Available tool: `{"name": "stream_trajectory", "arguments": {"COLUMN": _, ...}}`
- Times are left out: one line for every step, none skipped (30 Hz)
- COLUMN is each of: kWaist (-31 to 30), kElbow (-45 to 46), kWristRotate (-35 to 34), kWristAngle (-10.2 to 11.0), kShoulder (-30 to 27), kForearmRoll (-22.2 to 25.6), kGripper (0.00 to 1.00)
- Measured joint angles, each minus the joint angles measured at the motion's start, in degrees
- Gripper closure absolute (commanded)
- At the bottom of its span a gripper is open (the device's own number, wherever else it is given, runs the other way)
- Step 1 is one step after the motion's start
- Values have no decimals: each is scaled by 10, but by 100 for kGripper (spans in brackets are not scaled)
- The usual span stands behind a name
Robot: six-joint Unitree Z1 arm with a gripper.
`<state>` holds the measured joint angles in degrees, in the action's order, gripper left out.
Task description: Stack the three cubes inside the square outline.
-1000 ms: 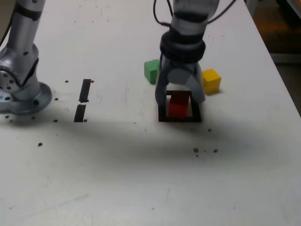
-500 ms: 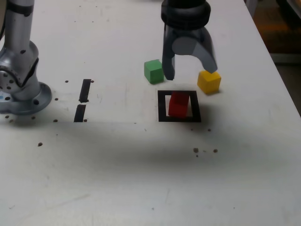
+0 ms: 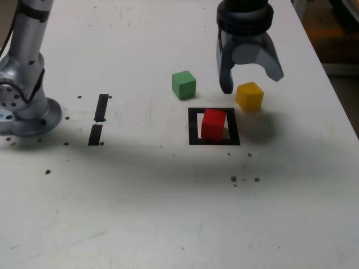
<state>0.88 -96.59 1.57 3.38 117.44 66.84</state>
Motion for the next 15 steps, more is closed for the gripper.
{"name": "stream_trajectory", "arguments": {"kWaist": 3, "kElbow": -1, "kWristRotate": 2, "kWristAngle": 0, "kShoulder": 3, "kForearmRoll": 0, "kGripper": 17}}
{"name": "stream_trajectory", "arguments": {"kWaist": 5, "kElbow": -2, "kWristRotate": 3, "kWristAngle": 0, "kShoulder": 4, "kForearmRoll": 0, "kGripper": 17}}
{"name": "stream_trajectory", "arguments": {"kWaist": 6, "kElbow": -4, "kWristRotate": 4, "kWristAngle": -1, "kShoulder": 5, "kForearmRoll": 0, "kGripper": 17}}
{"name": "stream_trajectory", "arguments": {"kWaist": 8, "kElbow": -7, "kWristRotate": 6, "kWristAngle": -2, "kShoulder": 8, "kForearmRoll": 0, "kGripper": 17}}
{"name": "stream_trajectory", "arguments": {"kWaist": 11, "kElbow": -12, "kWristRotate": 8, "kWristAngle": -3, "kShoulder": 11, "kForearmRoll": 0, "kGripper": 17}}
{"name": "stream_trajectory", "arguments": {"kWaist": 13, "kElbow": -16, "kWristRotate": 9, "kWristAngle": -3, "kShoulder": 15, "kForearmRoll": 0, "kGripper": 17}}
{"name": "stream_trajectory", "arguments": {"kWaist": 16, "kElbow": -20, "kWristRotate": 11, "kWristAngle": -4, "kShoulder": 20, "kForearmRoll": 0, "kGripper": 17}}
{"name": "stream_trajectory", "arguments": {"kWaist": 18, "kElbow": -23, "kWristRotate": 12, "kWristAngle": -5, "kShoulder": 26, "kForearmRoll": 0, "kGripper": 17}}
{"name": "stream_trajectory", "arguments": {"kWaist": 20, "kElbow": -27, "kWristRotate": 13, "kWristAngle": -6, "kShoulder": 33, "kForearmRoll": 0, "kGripper": 17}}
{"name": "stream_trajectory", "arguments": {"kWaist": 21, "kElbow": -31, "kWristRotate": 14, "kWristAngle": -6, "kShoulder": 38, "kForearmRoll": 0, "kGripper": 17}}
{"name": "stream_trajectory", "arguments": {"kWaist": 21, "kElbow": -36, "kWristRotate": 15, "kWristAngle": -7, "kShoulder": 44, "kForearmRoll": 0, "kGripper": 17}}
{"name": "stream_trajectory", "arguments": {"kWaist": 22, "kElbow": -40, "kWristRotate": 16, "kWristAngle": -7, "kShoulder": 49, "kForearmRoll": 0, "kGripper": 17}}
{"name": "stream_trajectory", "arguments": {"kWaist": 25, "kElbow": -44, "kWristRotate": 17, "kWristAngle": -7, "kShoulder": 53, "kForearmRoll": 0, "kGripper": 17}}
{"name": "stream_trajectory", "arguments": {"kWaist": 28, "kElbow": -48, "kWristRotate": 19, "kWristAngle": -7, "kShoulder": 59, "kForearmRoll": 0, "kGripper": 17}}
{"name": "stream_trajectory", "arguments": {"kWaist": 32, "kElbow": -50, "kWristRotate": 20, "kWristAngle": -7, "kShoulder": 63, "kForearmRoll": 0, "kGripper": 17}}
